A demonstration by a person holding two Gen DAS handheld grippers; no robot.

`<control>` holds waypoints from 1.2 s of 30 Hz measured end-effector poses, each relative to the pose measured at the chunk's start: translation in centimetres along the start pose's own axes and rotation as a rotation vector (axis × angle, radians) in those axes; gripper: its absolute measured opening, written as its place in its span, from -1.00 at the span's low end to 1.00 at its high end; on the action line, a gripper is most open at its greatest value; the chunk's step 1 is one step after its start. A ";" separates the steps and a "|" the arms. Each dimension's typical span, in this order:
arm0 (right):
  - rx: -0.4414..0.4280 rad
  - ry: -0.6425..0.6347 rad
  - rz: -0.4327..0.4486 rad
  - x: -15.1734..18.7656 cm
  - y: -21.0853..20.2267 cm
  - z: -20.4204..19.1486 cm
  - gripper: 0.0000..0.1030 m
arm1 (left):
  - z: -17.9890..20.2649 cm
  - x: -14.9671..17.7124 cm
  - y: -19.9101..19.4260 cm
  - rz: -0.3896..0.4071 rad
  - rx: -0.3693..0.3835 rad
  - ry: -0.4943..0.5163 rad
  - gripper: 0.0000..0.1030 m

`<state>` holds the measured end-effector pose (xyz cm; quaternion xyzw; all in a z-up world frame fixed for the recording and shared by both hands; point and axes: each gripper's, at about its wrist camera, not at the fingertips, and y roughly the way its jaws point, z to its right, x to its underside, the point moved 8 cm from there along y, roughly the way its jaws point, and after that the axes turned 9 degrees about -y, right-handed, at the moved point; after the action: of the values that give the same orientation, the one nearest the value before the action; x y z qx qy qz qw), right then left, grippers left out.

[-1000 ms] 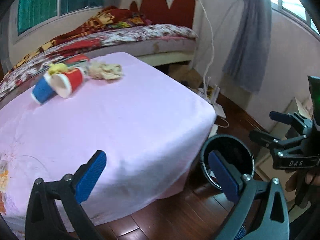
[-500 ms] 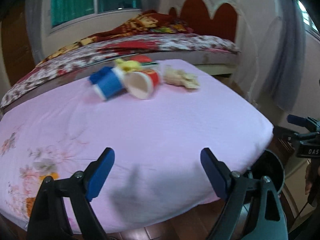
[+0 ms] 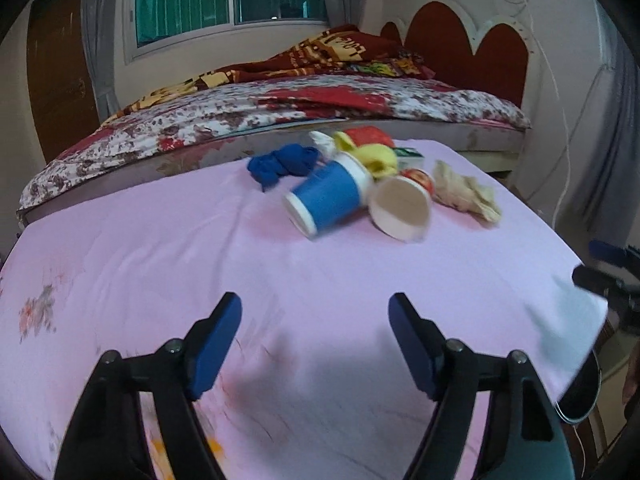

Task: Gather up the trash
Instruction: 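Move both grippers back toward the cups on the pink bed, then grasp the blue cup with left gripper while right gripper grasps red cup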

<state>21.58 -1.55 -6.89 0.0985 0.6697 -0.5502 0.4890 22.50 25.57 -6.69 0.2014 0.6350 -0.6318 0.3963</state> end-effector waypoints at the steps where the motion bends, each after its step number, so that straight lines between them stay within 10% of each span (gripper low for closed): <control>1: -0.003 -0.010 -0.004 -0.5 0.7 -0.5 0.58 | -0.3 -0.5 0.7 -0.004 0.001 0.006 0.49; 19: -0.081 -0.033 -0.075 -8.2 14.8 -5.5 0.31 | -1.5 -3.1 8.8 -0.062 0.031 -0.026 0.49; 25: -0.033 -0.013 -0.072 -8.9 16.2 -4.2 -0.52 | -1.1 -4.2 10.4 -0.058 0.046 0.010 0.50; 36: -0.012 0.033 -0.043 -8.4 15.3 -1.0 -0.68 | 2.2 -5.1 13.1 -0.119 0.179 0.165 0.61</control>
<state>35.46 8.44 -10.34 0.0901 0.6828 -0.5550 0.4665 35.99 26.29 -10.98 0.2493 0.6175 -0.6894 0.2850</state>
